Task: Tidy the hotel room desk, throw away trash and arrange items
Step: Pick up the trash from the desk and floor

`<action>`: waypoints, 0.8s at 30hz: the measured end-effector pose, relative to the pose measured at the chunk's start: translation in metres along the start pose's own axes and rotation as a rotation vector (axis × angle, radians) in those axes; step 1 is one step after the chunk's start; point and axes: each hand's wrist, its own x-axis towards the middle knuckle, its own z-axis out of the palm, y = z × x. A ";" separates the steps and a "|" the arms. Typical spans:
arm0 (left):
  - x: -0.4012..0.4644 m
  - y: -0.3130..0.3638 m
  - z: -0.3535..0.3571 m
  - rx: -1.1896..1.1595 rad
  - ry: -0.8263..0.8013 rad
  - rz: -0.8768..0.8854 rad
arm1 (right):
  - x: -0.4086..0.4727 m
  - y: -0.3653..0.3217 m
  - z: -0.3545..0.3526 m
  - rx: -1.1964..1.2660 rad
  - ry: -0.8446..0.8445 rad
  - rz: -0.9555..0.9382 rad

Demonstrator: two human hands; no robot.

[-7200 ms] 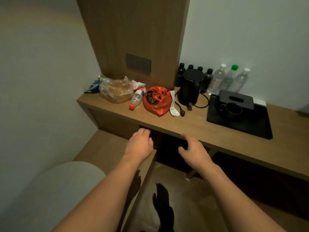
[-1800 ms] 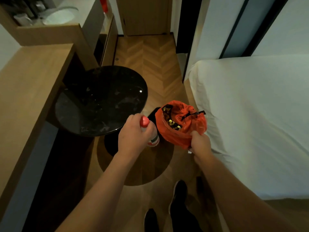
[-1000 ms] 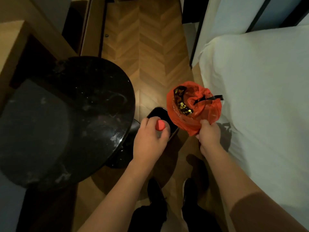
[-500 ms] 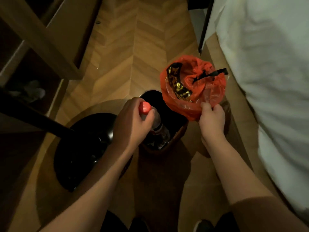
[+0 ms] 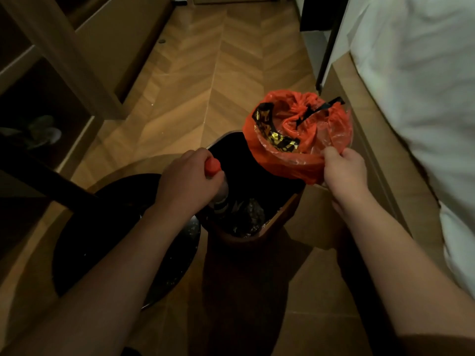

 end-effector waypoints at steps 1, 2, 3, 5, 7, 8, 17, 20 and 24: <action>0.002 -0.004 0.002 0.037 -0.015 0.003 | 0.001 -0.002 0.001 -0.002 0.003 -0.010; 0.003 -0.006 0.004 0.065 -0.029 0.000 | 0.003 -0.003 0.001 -0.004 0.007 -0.018; 0.004 -0.008 0.005 0.085 -0.036 -0.009 | 0.003 -0.005 0.000 -0.008 0.014 -0.025; 0.004 -0.011 0.008 0.140 -0.045 -0.042 | 0.003 -0.004 -0.004 -0.036 0.026 -0.044; 0.002 -0.012 0.014 0.235 -0.112 -0.082 | 0.002 -0.002 -0.007 -0.087 0.023 -0.090; 0.002 -0.012 0.018 0.284 -0.153 -0.092 | 0.003 0.000 -0.008 -0.112 0.024 -0.113; 0.006 -0.016 0.038 0.397 -0.357 -0.082 | 0.007 0.000 -0.004 -0.176 0.019 -0.176; 0.008 -0.019 0.042 0.409 -0.320 -0.079 | 0.006 0.001 -0.003 -0.200 0.010 -0.193; 0.013 -0.022 0.045 0.410 -0.294 -0.105 | 0.008 0.000 0.000 -0.234 0.033 -0.271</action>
